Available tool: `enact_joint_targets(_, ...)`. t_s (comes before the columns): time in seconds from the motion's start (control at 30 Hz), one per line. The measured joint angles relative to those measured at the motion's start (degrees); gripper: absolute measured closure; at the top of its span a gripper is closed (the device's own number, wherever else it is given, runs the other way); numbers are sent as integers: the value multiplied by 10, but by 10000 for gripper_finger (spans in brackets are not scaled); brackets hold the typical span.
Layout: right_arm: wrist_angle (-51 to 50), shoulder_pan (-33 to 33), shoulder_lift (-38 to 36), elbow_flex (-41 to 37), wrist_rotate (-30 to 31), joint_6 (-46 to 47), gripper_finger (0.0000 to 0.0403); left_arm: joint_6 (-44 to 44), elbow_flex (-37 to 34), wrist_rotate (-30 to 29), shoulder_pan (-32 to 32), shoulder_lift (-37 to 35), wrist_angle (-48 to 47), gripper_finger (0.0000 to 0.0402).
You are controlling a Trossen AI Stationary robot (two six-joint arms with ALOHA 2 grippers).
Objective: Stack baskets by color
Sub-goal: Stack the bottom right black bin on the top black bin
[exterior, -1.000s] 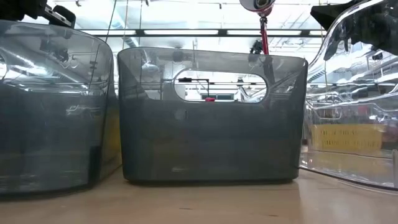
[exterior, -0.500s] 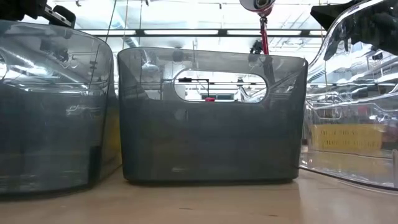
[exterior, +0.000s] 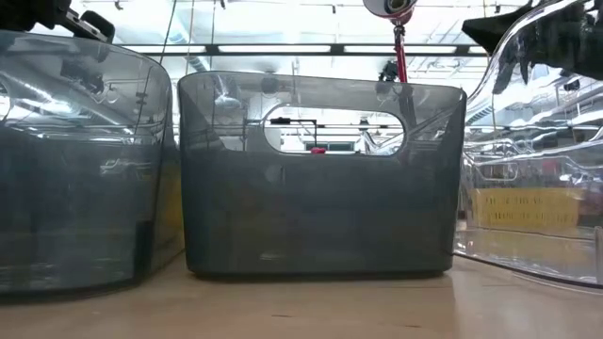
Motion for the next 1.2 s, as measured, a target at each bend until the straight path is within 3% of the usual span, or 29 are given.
enact_joint_targets(0.1,8,0,5,0,112,101,389,-26,0,0,0,0,7,365)
enact_joint_targets(0.17,8,0,12,0,134,124,389,-27,0,0,0,0,14,363)
enact_joint_targets(0.37,23,0,28,0,12,101,389,-30,0,0,0,0,58,368)
enact_joint_targets(0.57,59,0,48,0,-54,95,389,-22,0,0,0,0,90,371)
enact_joint_targets(0.8,36,-5,87,10,-40,75,389,-18,0,20,0,0,30,365)
enact_joint_targets(1.03,-95,4,179,101,-91,78,389,45,0,53,0,0,-44,378)
enact_joint_targets(1.2,-210,32,251,175,-77,74,389,80,0,53,0,0,-45,381)
